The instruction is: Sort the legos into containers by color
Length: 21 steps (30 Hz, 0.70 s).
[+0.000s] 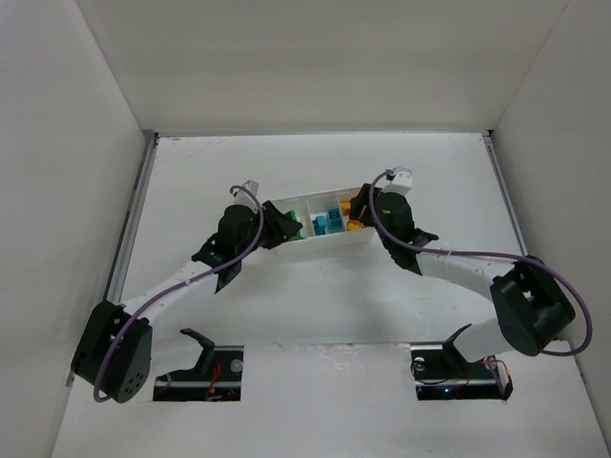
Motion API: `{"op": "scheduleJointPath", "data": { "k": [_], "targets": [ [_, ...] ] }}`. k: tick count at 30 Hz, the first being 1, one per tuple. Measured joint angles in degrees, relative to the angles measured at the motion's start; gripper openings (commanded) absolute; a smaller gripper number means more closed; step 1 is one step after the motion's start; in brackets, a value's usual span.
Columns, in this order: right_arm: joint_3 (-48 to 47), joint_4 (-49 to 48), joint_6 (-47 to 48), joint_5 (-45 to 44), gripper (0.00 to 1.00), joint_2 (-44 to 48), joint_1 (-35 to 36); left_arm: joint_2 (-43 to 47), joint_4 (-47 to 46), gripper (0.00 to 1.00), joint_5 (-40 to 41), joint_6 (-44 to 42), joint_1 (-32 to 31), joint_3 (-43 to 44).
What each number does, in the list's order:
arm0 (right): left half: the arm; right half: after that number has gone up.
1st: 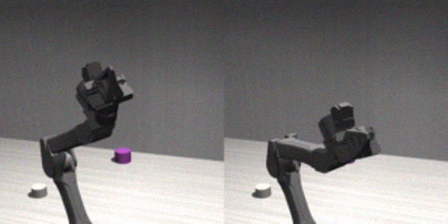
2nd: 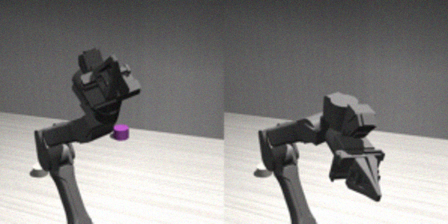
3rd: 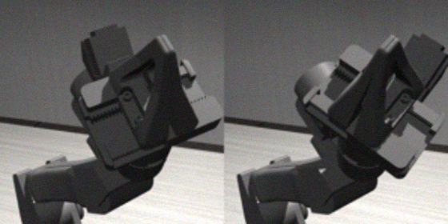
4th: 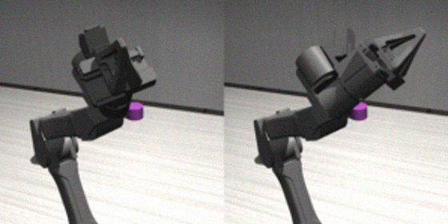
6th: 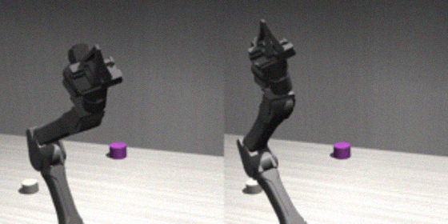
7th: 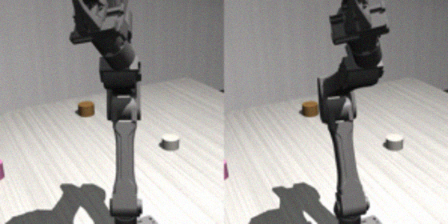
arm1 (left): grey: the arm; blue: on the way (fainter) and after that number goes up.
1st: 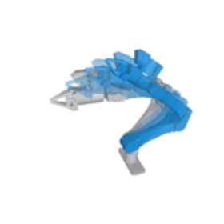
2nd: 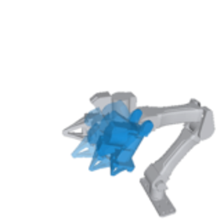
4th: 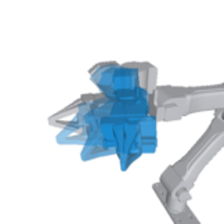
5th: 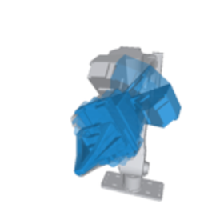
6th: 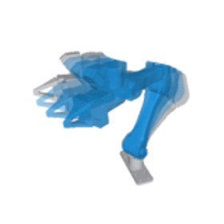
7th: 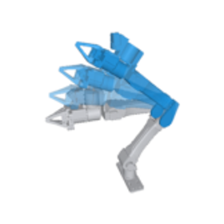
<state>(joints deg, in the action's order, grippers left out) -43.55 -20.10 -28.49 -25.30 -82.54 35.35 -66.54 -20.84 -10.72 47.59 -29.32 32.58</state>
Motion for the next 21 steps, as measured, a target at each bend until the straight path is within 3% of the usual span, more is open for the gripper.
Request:
{"op": "scheduleJointPath", "data": {
  "k": [12, 21],
  "targets": [
    [1.4, -3.4, -0.1, 0.1, 0.68, 2.4, 0.7, -10.6, 15.0, 0.25, 10.1, -9.3, -2.6, 14.1],
    [1.4, -4.3, -0.2, 0.3, 0.71, 2.4, 1.1, -13.6, 20.4, 0.58, 16.8, -13.3, -3.9, 17.4]
  ]
}}
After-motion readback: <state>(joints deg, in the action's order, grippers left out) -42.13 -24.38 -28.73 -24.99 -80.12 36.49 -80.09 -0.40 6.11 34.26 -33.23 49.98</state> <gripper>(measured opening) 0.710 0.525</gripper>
